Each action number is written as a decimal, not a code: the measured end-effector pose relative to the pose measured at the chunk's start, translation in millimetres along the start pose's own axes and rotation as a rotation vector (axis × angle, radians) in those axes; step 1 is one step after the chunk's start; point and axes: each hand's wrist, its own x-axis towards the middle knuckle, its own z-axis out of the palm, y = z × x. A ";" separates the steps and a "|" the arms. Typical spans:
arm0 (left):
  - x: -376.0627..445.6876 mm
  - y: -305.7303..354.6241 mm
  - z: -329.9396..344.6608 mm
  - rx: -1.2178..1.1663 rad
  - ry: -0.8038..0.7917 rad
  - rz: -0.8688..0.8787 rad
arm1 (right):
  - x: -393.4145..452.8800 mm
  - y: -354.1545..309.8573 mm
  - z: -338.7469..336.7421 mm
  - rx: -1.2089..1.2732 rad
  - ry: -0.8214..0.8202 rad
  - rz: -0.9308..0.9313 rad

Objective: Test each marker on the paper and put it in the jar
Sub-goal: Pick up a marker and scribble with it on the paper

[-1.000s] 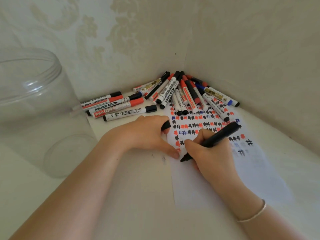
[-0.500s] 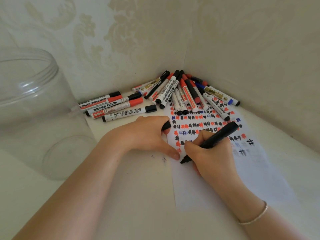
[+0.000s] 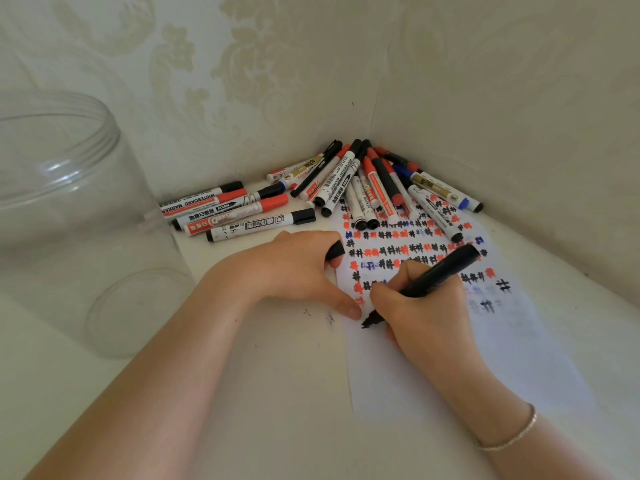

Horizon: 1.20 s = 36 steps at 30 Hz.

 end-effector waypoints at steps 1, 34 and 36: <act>0.1 0.0 0.0 -0.001 -0.002 -0.001 | 0.5 0.5 0.0 -0.004 -0.003 0.002; 6.2 0.3 2.5 -0.486 0.171 0.284 | 44.6 -40.6 0.8 0.485 -0.046 0.026; 5.9 0.4 1.6 -0.459 0.178 0.283 | 48.4 -40.1 -0.4 0.400 -0.071 0.028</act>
